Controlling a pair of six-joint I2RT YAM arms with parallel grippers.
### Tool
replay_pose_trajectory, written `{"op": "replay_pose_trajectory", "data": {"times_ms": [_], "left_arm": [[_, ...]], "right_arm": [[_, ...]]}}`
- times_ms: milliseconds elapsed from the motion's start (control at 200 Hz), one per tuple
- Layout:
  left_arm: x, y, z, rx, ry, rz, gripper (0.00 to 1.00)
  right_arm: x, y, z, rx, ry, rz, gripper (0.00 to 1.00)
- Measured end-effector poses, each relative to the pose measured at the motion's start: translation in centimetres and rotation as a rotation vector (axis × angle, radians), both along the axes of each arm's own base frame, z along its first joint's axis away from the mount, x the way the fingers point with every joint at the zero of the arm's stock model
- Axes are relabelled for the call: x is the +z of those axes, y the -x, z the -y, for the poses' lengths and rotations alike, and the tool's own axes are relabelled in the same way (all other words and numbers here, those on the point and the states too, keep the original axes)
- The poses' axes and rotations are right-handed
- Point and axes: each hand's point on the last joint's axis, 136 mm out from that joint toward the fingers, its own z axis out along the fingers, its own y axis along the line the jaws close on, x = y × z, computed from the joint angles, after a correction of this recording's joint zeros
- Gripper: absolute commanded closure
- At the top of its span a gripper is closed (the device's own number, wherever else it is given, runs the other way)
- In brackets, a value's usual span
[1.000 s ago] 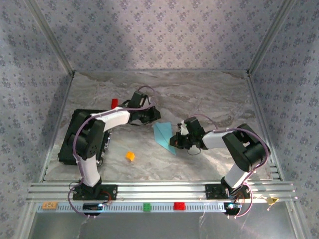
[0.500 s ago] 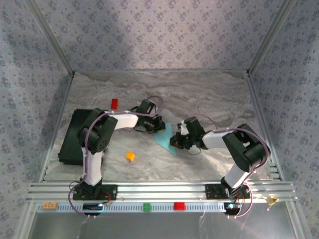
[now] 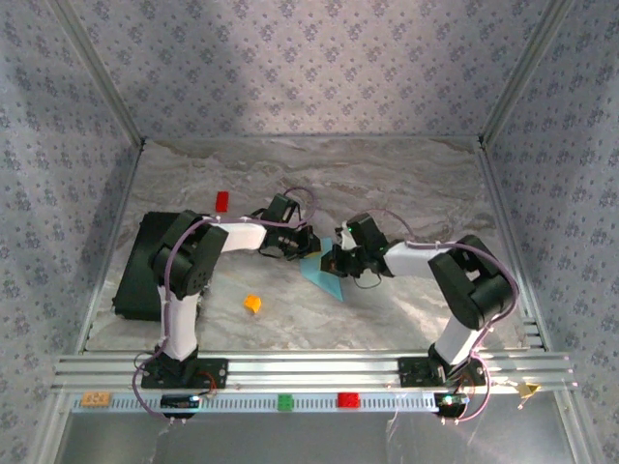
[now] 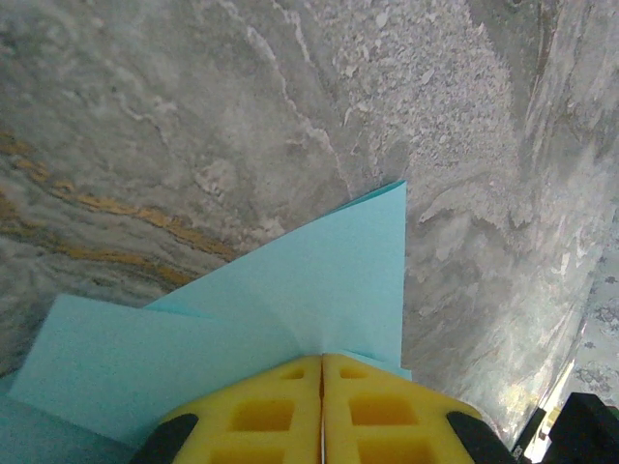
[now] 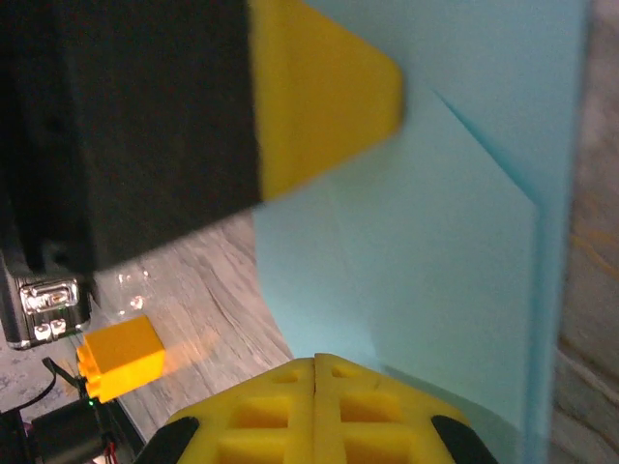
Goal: Fold a paper plane with a square sheet of paper (pick it up from the middle)
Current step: Fourth fold the wing at the center of the table.
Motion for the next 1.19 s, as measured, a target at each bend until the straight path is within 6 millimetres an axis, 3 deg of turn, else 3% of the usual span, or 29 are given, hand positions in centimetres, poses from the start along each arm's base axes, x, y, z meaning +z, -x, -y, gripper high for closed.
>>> {"op": "replay_pose_trajectory", "data": {"times_ms": [190, 325, 899, 1074, 1194], "left_arm": [[0.0, 0.0, 0.0, -0.001, 0.006, 0.0, 0.92], [0.0, 0.0, 0.0, -0.001, 0.006, -0.001, 0.92], [-0.1, 0.1, 0.1, -0.003, 0.015, -0.014, 0.92], [0.0, 0.1, 0.1, -0.003, 0.016, -0.014, 0.92], [0.0, 0.1, 0.1, -0.001, 0.017, -0.016, 0.92]], "right_arm": [[-1.8, -0.8, -0.6, -0.001, 0.027, -0.031, 1.0], [-1.9, -0.4, -0.4, 0.002, 0.015, -0.019, 1.0], [-2.1, 7.4, 4.5, 0.019, 0.026, -0.038, 1.0], [-0.8, 7.8, 4.7, 0.02, 0.02, -0.038, 1.0], [1.4, 6.2, 3.6, 0.026, -0.002, 0.001, 1.0]]}}
